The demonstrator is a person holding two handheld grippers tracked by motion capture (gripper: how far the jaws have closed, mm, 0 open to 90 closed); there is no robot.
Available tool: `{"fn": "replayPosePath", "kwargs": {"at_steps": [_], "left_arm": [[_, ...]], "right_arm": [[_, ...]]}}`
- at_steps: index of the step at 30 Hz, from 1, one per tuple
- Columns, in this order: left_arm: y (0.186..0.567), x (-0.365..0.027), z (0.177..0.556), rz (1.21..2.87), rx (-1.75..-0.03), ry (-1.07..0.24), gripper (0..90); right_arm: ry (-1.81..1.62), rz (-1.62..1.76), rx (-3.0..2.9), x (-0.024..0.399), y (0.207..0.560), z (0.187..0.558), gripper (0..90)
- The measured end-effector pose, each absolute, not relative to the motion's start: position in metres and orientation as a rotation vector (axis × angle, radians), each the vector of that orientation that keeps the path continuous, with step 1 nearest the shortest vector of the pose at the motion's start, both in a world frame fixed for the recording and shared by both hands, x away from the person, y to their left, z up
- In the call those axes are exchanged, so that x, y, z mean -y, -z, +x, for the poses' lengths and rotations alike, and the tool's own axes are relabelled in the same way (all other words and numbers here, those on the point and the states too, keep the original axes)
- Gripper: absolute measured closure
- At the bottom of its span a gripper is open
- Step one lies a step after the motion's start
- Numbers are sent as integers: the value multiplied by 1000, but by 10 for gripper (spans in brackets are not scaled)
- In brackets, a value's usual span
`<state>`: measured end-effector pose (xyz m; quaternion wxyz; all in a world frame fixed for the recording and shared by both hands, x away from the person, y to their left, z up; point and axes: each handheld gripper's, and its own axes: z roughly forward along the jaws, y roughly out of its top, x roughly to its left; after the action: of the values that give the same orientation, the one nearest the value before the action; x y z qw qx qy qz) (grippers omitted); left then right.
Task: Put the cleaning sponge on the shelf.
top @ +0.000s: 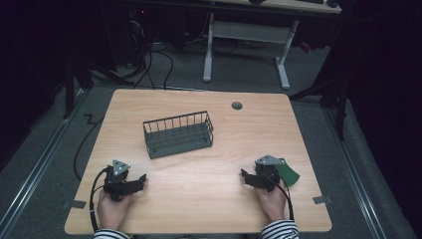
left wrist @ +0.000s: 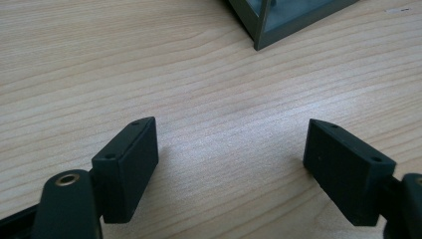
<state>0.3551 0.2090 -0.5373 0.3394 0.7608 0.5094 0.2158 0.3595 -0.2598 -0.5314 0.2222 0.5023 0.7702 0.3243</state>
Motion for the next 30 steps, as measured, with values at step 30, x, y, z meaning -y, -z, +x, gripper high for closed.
{"fn": "replayPosePath", "kwargs": {"at_steps": [30], "left_arm": [[537,-208,355,1977,-1324,-563,239]], "right_arm": [[-913,1445,-2140,256,524,362,472]]}}
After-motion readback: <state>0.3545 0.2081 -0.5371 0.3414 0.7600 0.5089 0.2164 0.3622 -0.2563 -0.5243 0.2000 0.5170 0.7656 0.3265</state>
